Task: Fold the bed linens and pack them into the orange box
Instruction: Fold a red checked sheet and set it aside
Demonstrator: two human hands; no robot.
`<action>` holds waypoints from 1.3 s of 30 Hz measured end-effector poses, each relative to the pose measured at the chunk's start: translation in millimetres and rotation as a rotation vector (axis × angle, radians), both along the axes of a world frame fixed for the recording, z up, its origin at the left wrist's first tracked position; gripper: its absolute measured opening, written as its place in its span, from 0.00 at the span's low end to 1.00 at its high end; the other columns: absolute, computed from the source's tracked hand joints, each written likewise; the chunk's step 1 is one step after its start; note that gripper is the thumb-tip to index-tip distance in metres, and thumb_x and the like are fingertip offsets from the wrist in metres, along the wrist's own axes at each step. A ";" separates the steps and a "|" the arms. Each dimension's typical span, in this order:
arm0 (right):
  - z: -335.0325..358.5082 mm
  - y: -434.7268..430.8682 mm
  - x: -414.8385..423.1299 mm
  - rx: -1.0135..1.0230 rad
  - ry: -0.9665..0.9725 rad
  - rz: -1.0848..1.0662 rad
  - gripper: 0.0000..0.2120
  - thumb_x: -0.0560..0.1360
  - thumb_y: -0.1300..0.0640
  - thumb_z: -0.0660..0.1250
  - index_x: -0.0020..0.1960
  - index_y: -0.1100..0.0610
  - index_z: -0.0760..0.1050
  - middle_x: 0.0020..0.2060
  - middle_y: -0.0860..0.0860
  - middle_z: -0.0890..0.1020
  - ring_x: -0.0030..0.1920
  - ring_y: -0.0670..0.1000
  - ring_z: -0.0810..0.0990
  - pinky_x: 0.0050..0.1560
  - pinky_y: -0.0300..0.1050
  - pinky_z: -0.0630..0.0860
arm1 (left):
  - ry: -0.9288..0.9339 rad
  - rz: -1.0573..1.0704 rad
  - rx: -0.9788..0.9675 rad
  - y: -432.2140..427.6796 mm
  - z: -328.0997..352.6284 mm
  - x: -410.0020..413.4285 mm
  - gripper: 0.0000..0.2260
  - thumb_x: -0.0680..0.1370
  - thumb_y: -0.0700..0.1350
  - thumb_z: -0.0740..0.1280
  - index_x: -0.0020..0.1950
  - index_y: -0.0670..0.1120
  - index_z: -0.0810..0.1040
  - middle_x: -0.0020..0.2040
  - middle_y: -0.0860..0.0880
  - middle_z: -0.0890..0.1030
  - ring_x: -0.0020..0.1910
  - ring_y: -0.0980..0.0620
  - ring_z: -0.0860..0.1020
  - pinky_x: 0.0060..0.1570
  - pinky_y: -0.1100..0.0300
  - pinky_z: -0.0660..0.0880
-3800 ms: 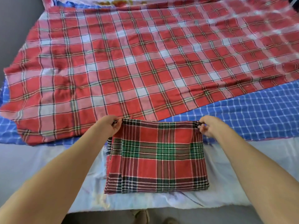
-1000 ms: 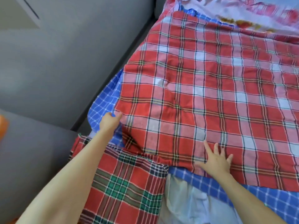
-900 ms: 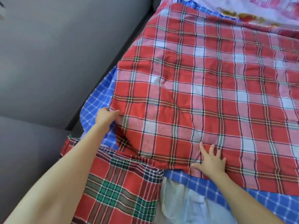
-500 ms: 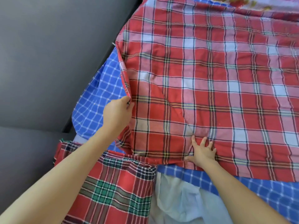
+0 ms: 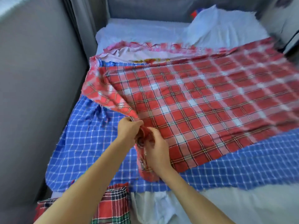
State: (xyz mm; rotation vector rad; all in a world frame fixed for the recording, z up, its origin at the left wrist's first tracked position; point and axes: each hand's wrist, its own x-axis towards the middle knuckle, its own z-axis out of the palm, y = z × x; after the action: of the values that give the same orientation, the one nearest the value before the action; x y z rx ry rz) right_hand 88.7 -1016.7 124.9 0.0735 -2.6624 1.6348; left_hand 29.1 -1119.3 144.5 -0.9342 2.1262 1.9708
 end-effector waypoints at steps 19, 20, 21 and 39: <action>167.8 422.1 18.8 -0.290 -0.195 -0.369 0.09 0.75 0.66 0.63 0.40 0.66 0.80 0.35 0.57 0.80 0.33 0.50 0.77 0.38 0.43 0.75 | 0.577 -0.640 -0.791 398.1 140.6 79.6 0.11 0.72 0.47 0.72 0.53 0.49 0.82 0.45 0.49 0.82 0.44 0.46 0.78 0.40 0.57 0.71; 173.6 441.7 22.5 -0.343 -0.211 -0.349 0.09 0.75 0.67 0.63 0.39 0.66 0.80 0.33 0.57 0.80 0.30 0.49 0.79 0.37 0.41 0.77 | 0.616 -0.600 -0.853 417.9 137.7 80.0 0.13 0.72 0.46 0.72 0.56 0.47 0.81 0.46 0.48 0.81 0.45 0.45 0.78 0.37 0.58 0.69; 178.9 465.0 27.0 -0.387 -0.227 -0.336 0.10 0.75 0.68 0.63 0.37 0.63 0.79 0.32 0.56 0.80 0.26 0.47 0.79 0.36 0.38 0.79 | 0.644 -0.559 -0.860 442.5 139.7 83.2 0.13 0.73 0.44 0.71 0.57 0.46 0.81 0.47 0.47 0.82 0.44 0.45 0.78 0.34 0.60 0.66; 165.8 732.3 27.1 -0.269 -0.386 -0.179 0.07 0.76 0.69 0.64 0.44 0.65 0.80 0.37 0.56 0.82 0.30 0.48 0.79 0.30 0.32 0.76 | -0.157 0.237 0.266 600.8 72.3 46.7 0.14 0.78 0.35 0.62 0.63 0.34 0.73 0.42 0.42 0.76 0.50 0.47 0.76 0.38 0.61 0.74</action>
State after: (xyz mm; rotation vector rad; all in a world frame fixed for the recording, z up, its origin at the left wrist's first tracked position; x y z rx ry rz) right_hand 115.7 -284.3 290.7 -0.5181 -2.5586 2.1030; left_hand 75.8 -518.4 216.8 -1.2876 1.6855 2.1364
